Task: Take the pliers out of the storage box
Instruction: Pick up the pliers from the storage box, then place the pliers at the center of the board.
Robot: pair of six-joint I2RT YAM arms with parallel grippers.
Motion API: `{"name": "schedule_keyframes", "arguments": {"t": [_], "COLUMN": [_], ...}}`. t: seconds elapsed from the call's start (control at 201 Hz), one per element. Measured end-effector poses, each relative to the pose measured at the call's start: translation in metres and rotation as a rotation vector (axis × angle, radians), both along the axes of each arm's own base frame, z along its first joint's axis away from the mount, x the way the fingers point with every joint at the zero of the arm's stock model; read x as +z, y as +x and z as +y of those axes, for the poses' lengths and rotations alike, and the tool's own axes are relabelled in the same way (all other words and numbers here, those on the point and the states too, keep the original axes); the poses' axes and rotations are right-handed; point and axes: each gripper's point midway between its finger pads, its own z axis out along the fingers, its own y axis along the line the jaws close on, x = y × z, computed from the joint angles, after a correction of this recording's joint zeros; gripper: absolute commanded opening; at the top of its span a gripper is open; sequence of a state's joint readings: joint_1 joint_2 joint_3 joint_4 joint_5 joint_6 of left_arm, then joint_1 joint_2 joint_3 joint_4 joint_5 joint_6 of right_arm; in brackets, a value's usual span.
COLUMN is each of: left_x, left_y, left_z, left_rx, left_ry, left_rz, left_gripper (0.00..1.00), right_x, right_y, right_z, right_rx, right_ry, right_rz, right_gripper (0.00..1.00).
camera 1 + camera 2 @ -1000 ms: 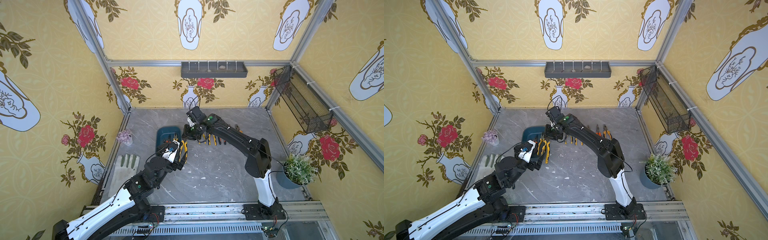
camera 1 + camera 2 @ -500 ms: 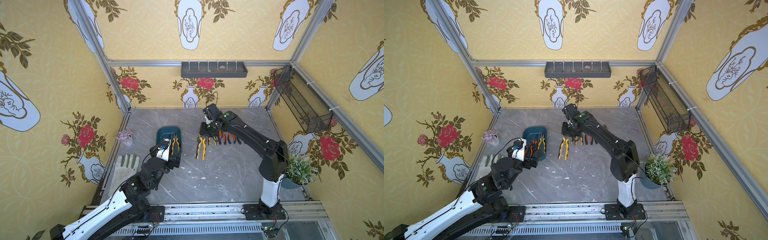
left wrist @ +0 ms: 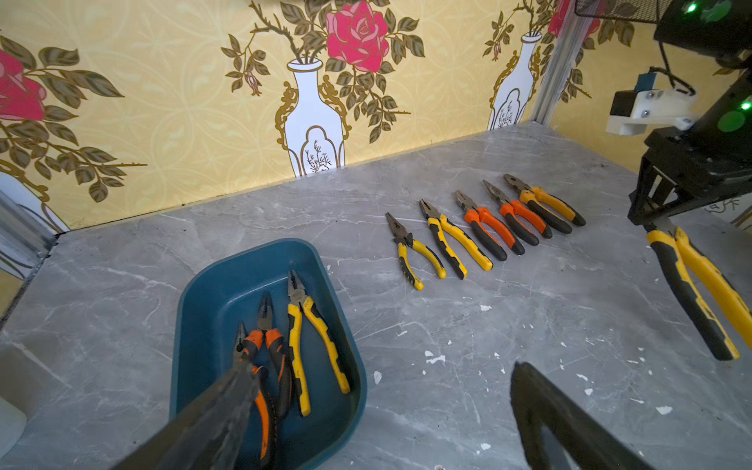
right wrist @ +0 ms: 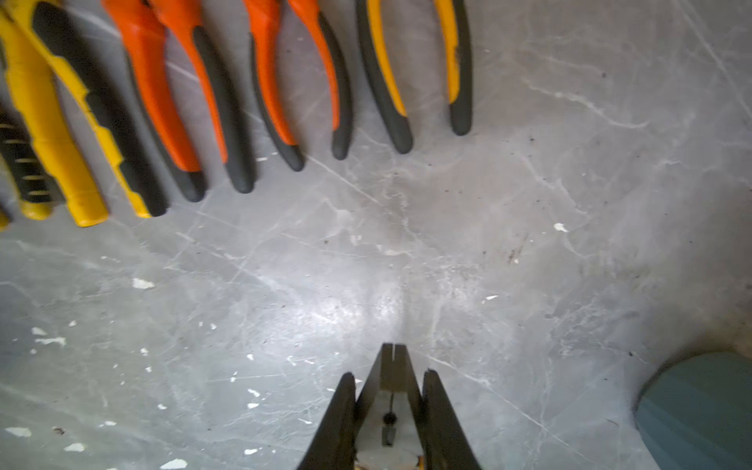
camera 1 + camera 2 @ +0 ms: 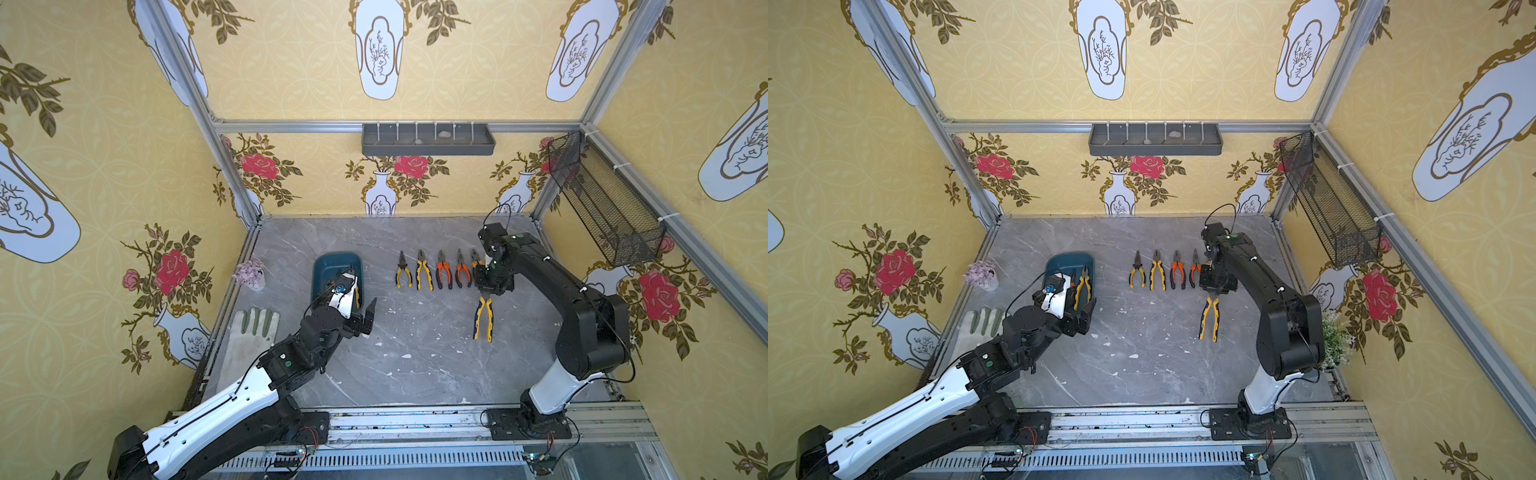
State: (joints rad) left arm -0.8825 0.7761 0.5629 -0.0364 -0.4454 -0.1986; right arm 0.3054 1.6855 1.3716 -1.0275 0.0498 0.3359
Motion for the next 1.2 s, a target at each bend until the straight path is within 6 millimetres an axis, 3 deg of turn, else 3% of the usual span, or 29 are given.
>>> {"name": "schedule_keyframes", "arguments": {"t": [0.254, 0.443, 0.652, 0.901, 1.115, 1.205], "left_x": [-0.009, -0.023, -0.028, -0.024, -0.028, -0.029], "left_y": [0.005, 0.009, 0.013, 0.019, 0.022, 0.023], "left_z": [0.000, 0.001, -0.002, -0.007, -0.009, -0.010], "left_rx": [-0.019, -0.019, -0.029, -0.032, -0.038, -0.038], "left_ry": [0.004, 0.006, 0.005, 0.004, 0.013, 0.017], "left_rz": [0.009, 0.044, 0.059, 0.065, 0.079, 0.083], "left_gripper": [0.99, 0.99, 0.99, 0.99, 0.99, 0.99], "right_x": [-0.046, -0.074, -0.095, -0.101, -0.103, -0.104], "right_y": [-0.016, -0.005, 0.006, 0.012, 0.012, 0.012], "right_z": [0.000, 0.018, 0.022, 0.028, 0.029, 0.028], "right_rx": [0.084, 0.135, 0.139, 0.150, 0.153, 0.160], "right_ry": [-0.031, -0.020, -0.022, -0.024, -0.025, -0.030], "right_rz": [0.132, 0.160, 0.181, 0.191, 0.201, 0.205], "right_gripper": [0.00, 0.00, 0.02, 0.10, 0.35, 0.36]}}
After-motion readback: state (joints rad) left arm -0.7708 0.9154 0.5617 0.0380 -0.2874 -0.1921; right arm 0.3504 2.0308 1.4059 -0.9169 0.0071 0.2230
